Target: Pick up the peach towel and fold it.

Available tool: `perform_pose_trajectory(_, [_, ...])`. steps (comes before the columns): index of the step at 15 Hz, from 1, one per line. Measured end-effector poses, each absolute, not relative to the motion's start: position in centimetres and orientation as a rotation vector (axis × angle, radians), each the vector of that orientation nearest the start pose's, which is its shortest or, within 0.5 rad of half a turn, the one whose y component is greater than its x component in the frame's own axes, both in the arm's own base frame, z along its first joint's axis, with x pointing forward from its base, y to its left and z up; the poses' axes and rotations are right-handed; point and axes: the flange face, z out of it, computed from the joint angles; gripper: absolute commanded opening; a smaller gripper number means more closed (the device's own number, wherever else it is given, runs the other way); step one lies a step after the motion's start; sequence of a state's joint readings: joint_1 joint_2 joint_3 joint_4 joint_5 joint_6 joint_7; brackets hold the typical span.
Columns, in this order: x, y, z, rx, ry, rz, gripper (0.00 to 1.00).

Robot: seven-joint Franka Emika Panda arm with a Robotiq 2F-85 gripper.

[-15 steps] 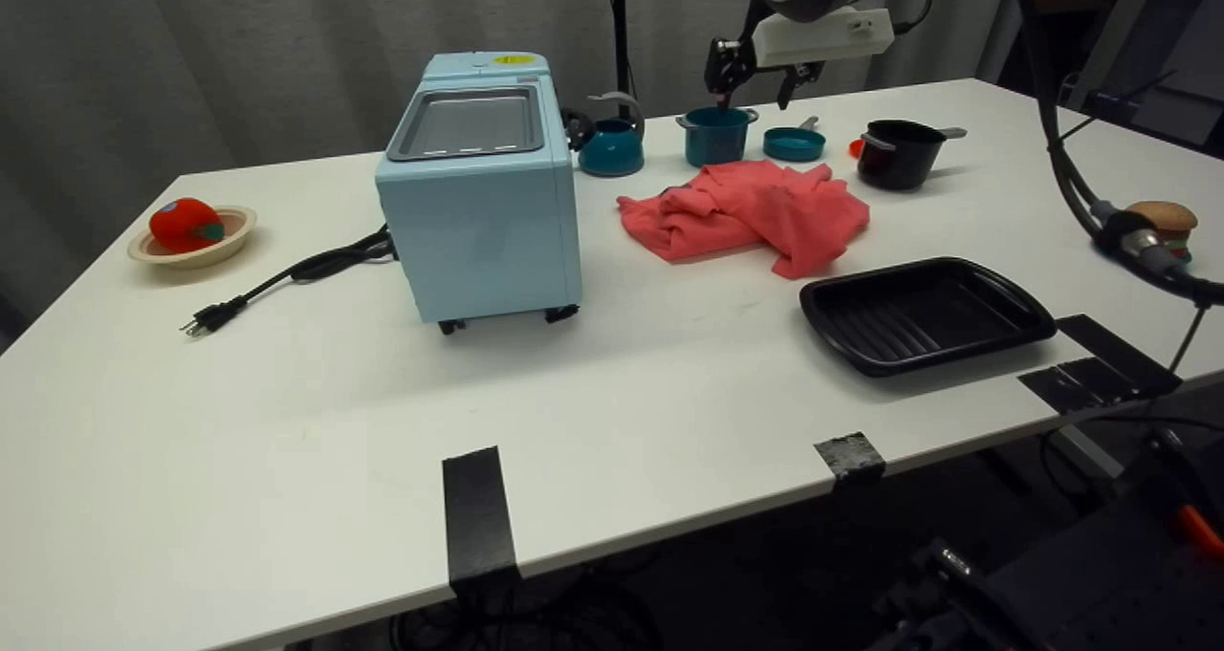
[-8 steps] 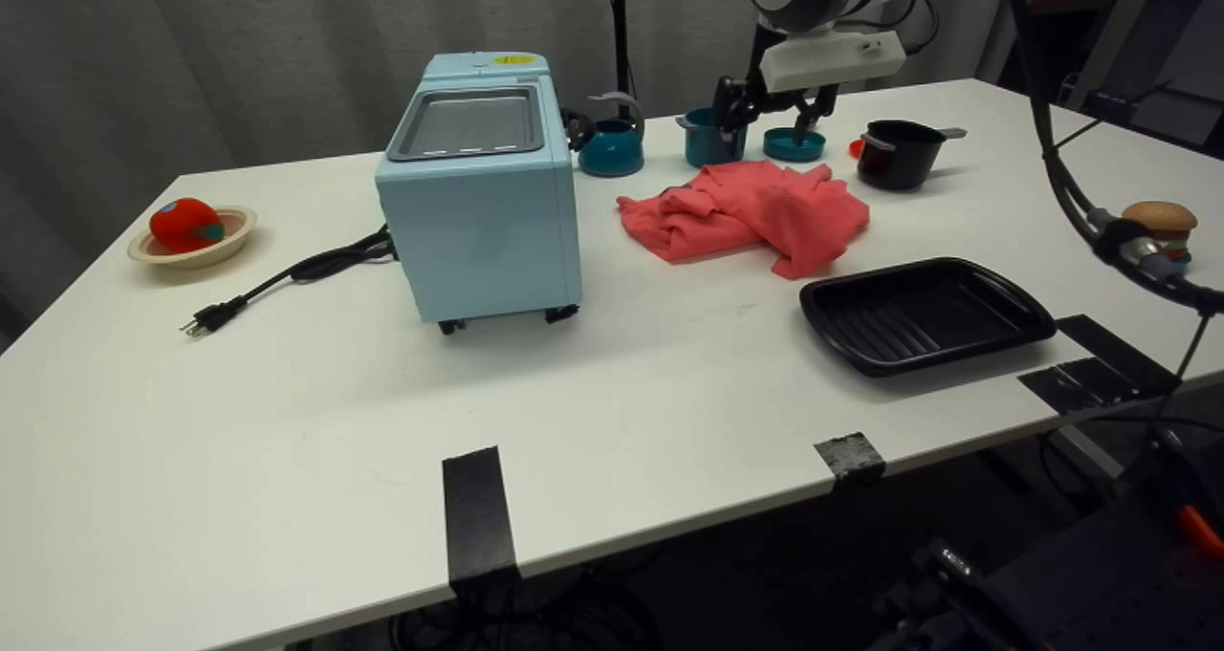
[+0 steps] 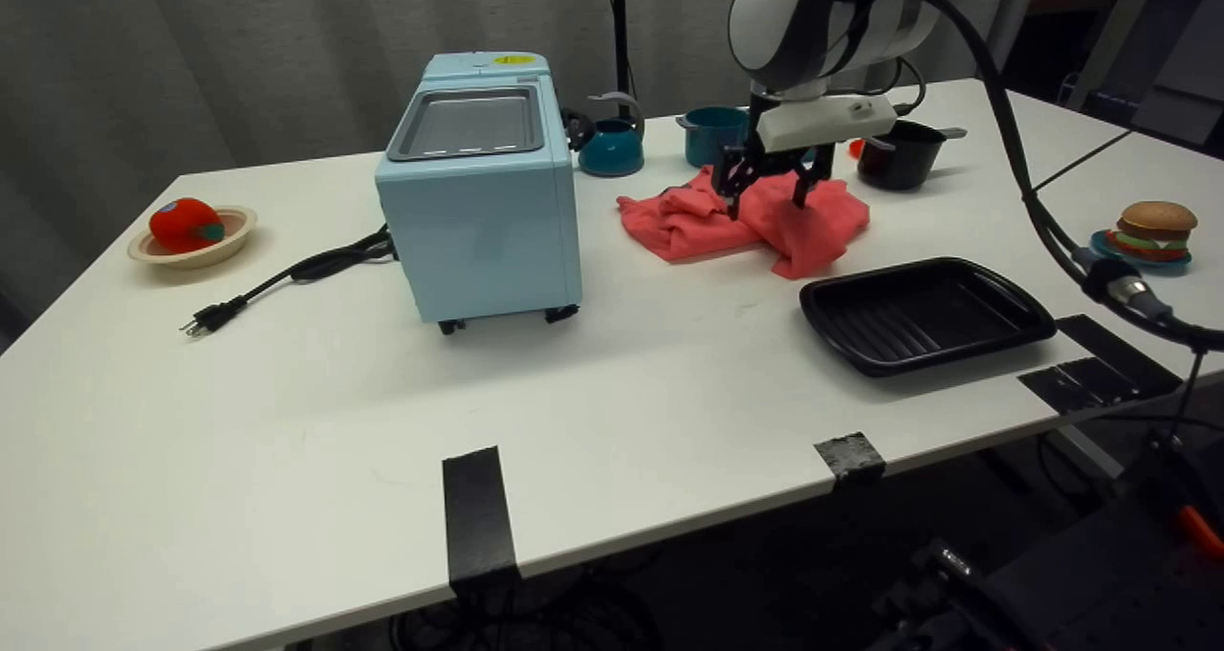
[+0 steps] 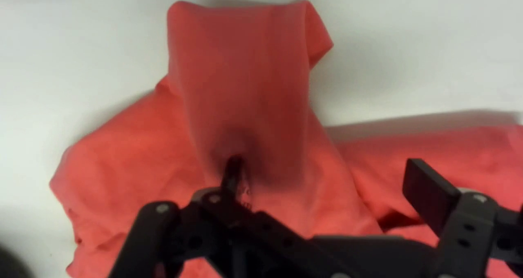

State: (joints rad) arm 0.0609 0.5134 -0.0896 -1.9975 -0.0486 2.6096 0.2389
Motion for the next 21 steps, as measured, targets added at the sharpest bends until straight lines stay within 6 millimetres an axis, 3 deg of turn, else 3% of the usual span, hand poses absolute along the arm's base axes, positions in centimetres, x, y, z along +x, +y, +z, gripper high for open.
perform_pose_trajectory(4, [60.9, -2.0, 18.0, -3.195, 0.352, -0.054, 0.97])
perform_pose_trajectory(5, [60.7, -2.2, 17.6, -3.199, 0.356, -0.03, 0.78])
perform_pose_trajectory(7, [60.4, -2.5, 17.2, -3.203, 0.365, 0.003, 0.7])
perform_pose_trajectory(12, [60.4, -3.3, 17.2, -3.209, 0.387, 0.011, 0.28])
perform_pose_trajectory(16, [60.4, -4.2, 17.6, -3.212, 0.41, 0.001, 0.01])
perform_pose_trajectory(21, [60.7, -5.5, 19.2, -3.209, 0.442, -0.035, 0.01])
